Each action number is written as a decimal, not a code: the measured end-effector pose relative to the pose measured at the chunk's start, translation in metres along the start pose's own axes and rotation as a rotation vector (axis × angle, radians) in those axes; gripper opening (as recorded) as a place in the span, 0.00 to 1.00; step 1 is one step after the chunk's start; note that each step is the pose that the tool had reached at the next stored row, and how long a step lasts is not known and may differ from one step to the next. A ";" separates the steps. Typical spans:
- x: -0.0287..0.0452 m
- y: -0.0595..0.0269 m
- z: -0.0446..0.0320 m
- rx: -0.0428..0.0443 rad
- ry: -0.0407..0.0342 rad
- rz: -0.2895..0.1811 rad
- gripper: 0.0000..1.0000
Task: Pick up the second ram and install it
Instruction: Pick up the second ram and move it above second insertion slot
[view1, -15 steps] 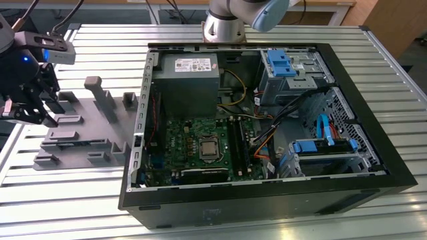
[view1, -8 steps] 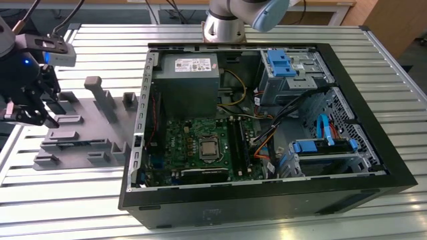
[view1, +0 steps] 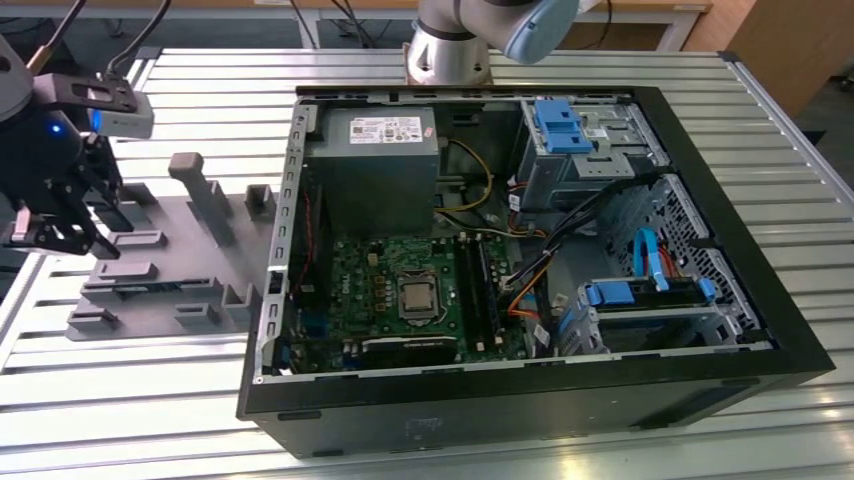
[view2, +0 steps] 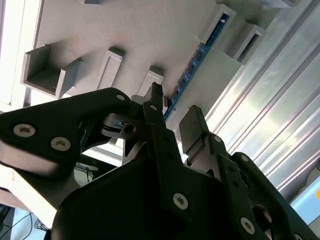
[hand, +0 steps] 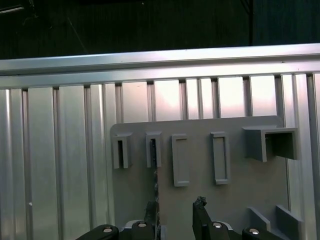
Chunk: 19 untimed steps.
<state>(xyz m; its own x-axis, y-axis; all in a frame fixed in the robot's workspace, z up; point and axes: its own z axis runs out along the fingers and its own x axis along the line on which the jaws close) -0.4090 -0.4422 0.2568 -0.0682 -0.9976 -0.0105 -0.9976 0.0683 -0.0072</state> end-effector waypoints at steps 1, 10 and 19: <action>0.0003 0.0000 0.0006 0.0000 0.0000 0.000 0.42; 0.0053 -0.0003 0.0088 0.0001 -0.0001 0.000 0.42; 0.0075 -0.0003 0.0217 -0.0003 -0.0003 -0.036 0.42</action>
<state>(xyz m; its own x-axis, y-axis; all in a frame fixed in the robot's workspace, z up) -0.4090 -0.4494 0.2351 -0.0324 -0.9994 -0.0105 -0.9994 0.0324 -0.0073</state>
